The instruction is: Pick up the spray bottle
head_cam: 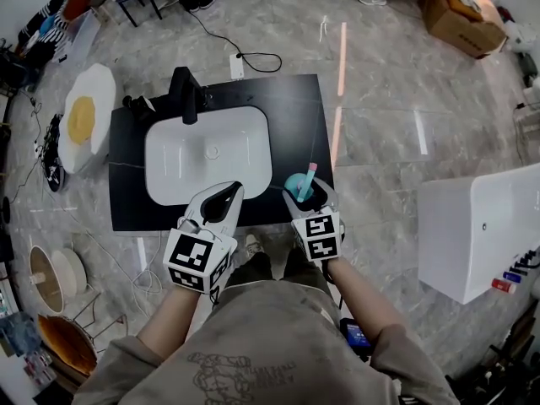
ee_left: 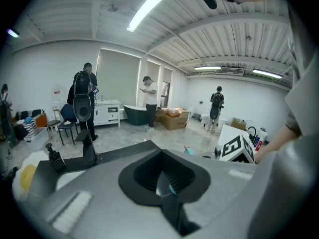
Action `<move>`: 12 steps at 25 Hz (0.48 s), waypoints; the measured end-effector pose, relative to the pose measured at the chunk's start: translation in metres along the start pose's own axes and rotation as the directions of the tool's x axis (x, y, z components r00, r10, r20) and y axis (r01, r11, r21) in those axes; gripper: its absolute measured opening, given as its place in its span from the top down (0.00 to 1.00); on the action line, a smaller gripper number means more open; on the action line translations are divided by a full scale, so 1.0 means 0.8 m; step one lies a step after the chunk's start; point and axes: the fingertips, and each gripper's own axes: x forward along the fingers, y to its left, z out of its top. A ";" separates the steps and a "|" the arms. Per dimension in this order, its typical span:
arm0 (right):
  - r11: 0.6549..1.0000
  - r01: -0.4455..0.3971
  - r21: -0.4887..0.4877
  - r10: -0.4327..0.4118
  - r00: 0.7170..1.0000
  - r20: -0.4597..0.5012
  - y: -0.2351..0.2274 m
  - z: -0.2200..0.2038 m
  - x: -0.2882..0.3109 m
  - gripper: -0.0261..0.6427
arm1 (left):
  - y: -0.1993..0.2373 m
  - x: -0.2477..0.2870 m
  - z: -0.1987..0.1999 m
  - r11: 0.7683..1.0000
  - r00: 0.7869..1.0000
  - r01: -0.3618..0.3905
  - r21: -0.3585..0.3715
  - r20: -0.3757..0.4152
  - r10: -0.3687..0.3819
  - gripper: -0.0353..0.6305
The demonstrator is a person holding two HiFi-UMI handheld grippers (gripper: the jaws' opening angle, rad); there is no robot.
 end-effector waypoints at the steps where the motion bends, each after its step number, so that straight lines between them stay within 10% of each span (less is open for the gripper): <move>1: 1.000 0.008 -0.006 -0.008 1.000 0.006 -0.002 0.001 0.002 0.54 | -0.001 0.000 -0.001 1.000 1.000 -0.002 -0.002 -0.004 0.002 0.95; 12: 0.997 0.028 -0.066 -0.029 1.000 -0.005 -0.017 0.004 0.007 0.64 | 0.001 -0.011 -0.008 0.999 0.999 -0.042 -0.029 -0.001 0.042 0.95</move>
